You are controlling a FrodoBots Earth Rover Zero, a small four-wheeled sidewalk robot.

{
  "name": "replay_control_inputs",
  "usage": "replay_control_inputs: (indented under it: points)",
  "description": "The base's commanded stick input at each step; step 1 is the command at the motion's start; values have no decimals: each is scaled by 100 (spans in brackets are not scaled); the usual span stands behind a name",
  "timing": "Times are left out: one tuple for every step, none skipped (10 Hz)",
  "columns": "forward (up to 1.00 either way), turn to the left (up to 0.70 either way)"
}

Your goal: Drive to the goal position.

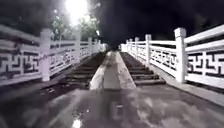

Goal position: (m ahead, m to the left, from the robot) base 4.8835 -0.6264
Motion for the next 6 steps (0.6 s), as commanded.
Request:
replay_control_inputs:
  points:
    - [70, 0]
    - [70, 0]
    - [70, 0]
    - [70, 0]
    - [70, 0]
    - [70, 0]
